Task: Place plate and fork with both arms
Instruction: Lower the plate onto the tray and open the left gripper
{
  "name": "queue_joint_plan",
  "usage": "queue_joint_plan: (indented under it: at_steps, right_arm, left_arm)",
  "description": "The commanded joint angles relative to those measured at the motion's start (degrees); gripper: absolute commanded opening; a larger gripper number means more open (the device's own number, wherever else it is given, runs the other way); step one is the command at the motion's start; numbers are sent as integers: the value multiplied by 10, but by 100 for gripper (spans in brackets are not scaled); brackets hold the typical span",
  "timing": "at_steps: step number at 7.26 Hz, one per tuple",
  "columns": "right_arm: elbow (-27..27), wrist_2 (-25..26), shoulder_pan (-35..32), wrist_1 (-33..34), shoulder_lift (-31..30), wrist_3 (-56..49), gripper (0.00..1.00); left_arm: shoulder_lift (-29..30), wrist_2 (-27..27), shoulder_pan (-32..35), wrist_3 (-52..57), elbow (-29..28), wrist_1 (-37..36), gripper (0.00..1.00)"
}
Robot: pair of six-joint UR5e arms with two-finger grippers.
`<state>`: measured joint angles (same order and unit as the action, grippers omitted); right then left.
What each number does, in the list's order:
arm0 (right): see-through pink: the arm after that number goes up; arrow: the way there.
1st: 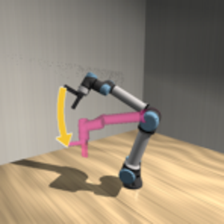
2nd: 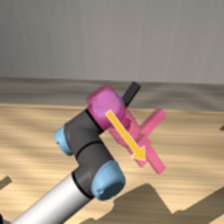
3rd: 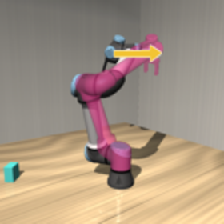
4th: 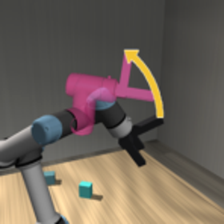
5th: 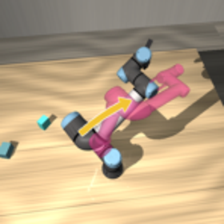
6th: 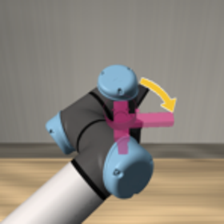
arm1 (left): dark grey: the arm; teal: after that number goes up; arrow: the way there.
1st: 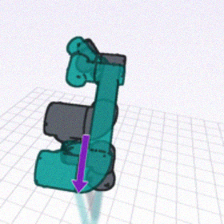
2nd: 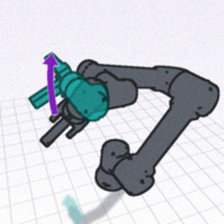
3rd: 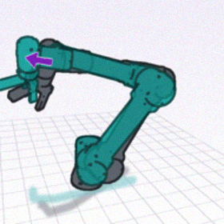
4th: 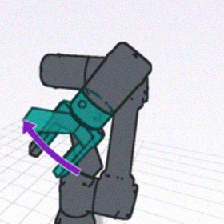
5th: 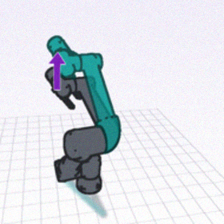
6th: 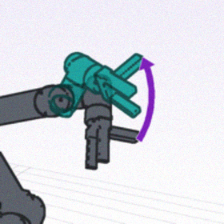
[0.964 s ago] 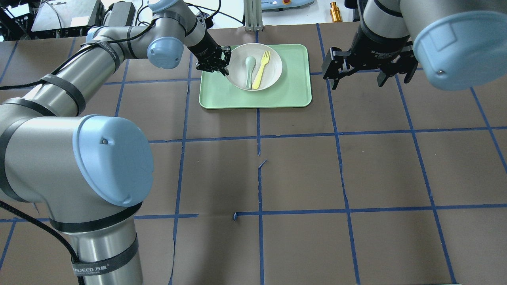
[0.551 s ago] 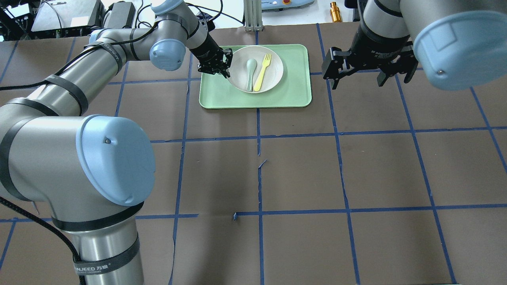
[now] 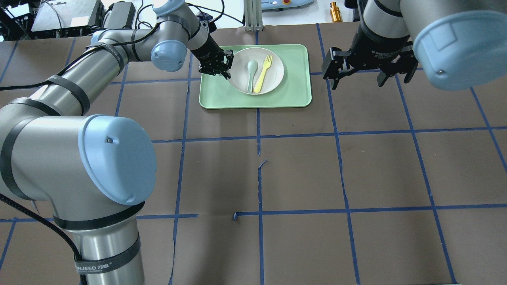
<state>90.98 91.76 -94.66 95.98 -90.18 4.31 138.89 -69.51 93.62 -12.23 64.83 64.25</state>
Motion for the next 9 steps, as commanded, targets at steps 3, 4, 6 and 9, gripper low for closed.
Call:
queue_joint_plan:
  at_steps: [3, 4, 6, 9]
  right_arm:
    - [2, 0, 0, 0, 0, 0, 100]
    - [2, 0, 0, 0, 0, 0, 100]
    - [2, 0, 0, 0, 0, 0, 100]
    - [2, 0, 0, 0, 0, 0, 100]
  left_arm:
    - [0, 0, 0, 6, 5, 0, 25]
    - [0, 1, -1, 13, 13, 0, 77]
    - [-12, 0, -4, 26, 26, 0, 97]
    - [-89, -32, -29, 46, 58, 43, 100]
